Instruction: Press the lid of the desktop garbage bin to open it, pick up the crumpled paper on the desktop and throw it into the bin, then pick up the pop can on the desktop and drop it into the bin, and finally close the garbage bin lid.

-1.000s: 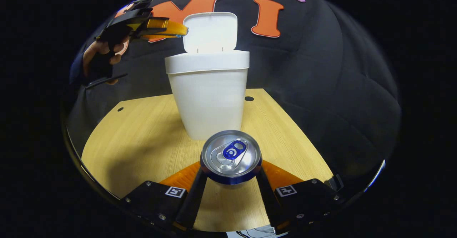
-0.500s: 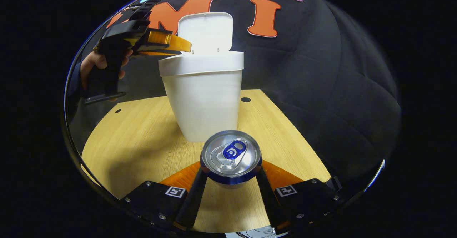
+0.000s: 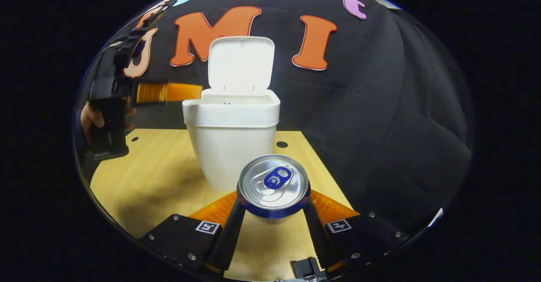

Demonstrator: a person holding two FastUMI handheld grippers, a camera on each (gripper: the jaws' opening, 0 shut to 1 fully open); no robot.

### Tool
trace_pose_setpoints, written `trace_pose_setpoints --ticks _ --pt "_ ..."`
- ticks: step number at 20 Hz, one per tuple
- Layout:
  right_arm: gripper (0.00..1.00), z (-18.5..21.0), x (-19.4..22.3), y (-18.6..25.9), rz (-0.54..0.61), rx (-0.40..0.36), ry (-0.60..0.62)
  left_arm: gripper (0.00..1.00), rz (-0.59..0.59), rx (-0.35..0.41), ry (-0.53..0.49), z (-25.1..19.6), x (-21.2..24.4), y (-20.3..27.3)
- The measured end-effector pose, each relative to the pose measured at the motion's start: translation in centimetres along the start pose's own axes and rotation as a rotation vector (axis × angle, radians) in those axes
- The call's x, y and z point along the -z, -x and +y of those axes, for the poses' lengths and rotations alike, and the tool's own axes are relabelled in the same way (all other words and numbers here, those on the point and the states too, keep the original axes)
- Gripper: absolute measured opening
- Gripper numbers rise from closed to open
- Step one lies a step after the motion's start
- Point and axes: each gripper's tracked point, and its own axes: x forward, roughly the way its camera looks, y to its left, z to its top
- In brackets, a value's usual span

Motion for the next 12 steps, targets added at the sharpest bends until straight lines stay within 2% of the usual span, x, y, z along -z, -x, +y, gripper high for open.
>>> trace_pose_setpoints --ticks 1,2,3,9,12 --pt "0.77 -0.1 -1.3 0.0 -0.022 0.0 0.006 0.95 -0.001 -0.014 0.001 0.6 0.2 0.7" --pt "0.72 -0.1 -2.6 0.1 -0.042 -0.005 0.01 0.95 0.0 -0.026 0.003 1.1 0.5 1.4" --pt "0.77 -0.2 -4.2 0.2 -0.066 -0.007 0.013 0.95 0.002 -0.042 0.005 1.8 0.7 2.2" --pt "0.77 0.5 -12.0 0.4 -0.183 -0.047 0.037 0.98 0.013 -0.148 0.029 5.9 2.8 6.4" --pt "0.77 1.7 -14.4 -0.2 -0.219 -0.082 0.049 0.98 0.019 -0.212 0.047 7.9 3.8 8.7"
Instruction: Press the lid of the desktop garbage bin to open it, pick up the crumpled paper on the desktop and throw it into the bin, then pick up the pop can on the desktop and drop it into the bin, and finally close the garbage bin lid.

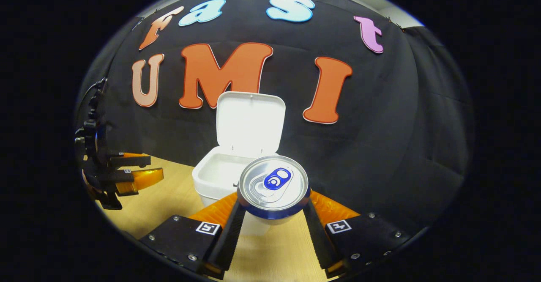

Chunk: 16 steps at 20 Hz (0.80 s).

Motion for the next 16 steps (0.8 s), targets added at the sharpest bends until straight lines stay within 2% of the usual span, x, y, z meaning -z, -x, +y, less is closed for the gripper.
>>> trace_pose_setpoints --ticks 9,11,12,13,14,15,16 --pt "0.77 3.1 -5.9 -5.2 -0.107 -0.093 0.042 0.98 0.032 -0.204 0.044 6.5 3.1 6.1" --pt "0.77 4.1 -6.2 -6.6 -0.112 -0.118 0.046 0.98 0.039 -0.241 0.043 7.4 3.8 7.3" --pt "0.72 4.6 -6.2 -7.2 -0.112 -0.132 0.045 0.97 0.041 -0.261 0.039 7.8 3.9 8.0" --pt "0.77 5.1 -6.2 -7.8 -0.112 -0.144 0.042 0.98 0.044 -0.28 0.034 7.9 3.8 8.8" --pt "0.72 5.6 -6.1 -8.4 -0.108 -0.159 0.04 0.98 0.05 -0.296 0.031 7.8 3.8 9.6" --pt "0.77 6.0 -6.0 -8.9 -0.105 -0.167 0.043 0.98 0.055 -0.312 0.026 7.9 3.9 10.2" --pt "0.77 6.4 -5.7 -9.5 -0.095 -0.174 0.047 0.98 0.061 -0.328 0.022 8.0 4.0 10.9"
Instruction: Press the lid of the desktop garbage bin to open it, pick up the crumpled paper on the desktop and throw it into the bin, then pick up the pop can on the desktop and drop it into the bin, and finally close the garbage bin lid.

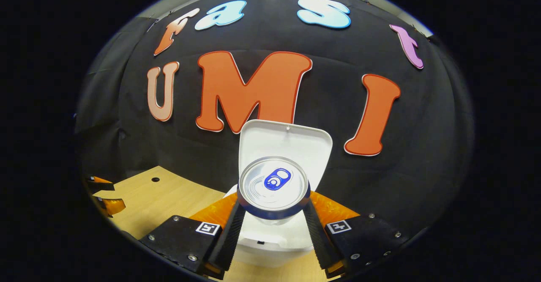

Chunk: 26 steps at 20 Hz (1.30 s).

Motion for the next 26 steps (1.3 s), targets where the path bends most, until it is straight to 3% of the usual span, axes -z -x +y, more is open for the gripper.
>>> trace_pose_setpoints --ticks 7,17,26 --pt "0.77 1.0 4.3 -3.2 0.1 -0.023 -0.018 0.97 0.033 -0.053 -0.026 0.3 1.9 2.6" --pt "0.8 1.1 9.8 -3.8 0.272 -0.024 -0.094 0.97 0.049 -0.059 0.012 -0.2 2.4 3.3" --pt "0.82 0.4 7.9 -3.4 0.253 -0.012 -0.074 0.97 0.032 -0.065 0.025 0.1 2.4 3.3"
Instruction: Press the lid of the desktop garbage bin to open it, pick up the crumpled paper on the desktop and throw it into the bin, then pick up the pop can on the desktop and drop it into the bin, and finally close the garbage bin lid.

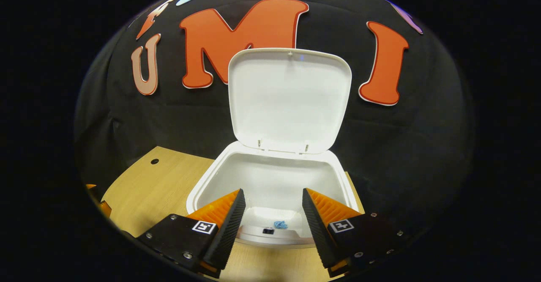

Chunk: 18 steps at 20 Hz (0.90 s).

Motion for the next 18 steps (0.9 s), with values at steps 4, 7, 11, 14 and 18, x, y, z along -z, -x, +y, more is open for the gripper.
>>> trace_pose_setpoints --ticks 4,7,11,14,18 --pt "0.82 -0.6 -3.5 0.6 -0.049 0.005 0.028 0.98 -0.005 -0.014 0.006 0.2 0.1 0.1" --pt "0.82 -1.0 -6.1 1.0 -0.066 0.012 0.035 0.97 -0.004 -0.024 0.009 0.9 0.5 0.5" --pt "0.83 -1.4 -10.9 1.4 -0.12 0.019 0.063 0.98 -0.001 -0.042 0.023 1.7 0.7 0.6" --pt "0.83 -1.8 -14.3 1.3 -0.156 0.024 0.054 0.97 0.002 -0.059 0.033 2.3 1.0 0.9" --pt "0.83 -2.0 -17.8 0.9 -0.18 0.027 0.025 0.97 -0.002 -0.099 0.029 3.8 1.2 1.4"
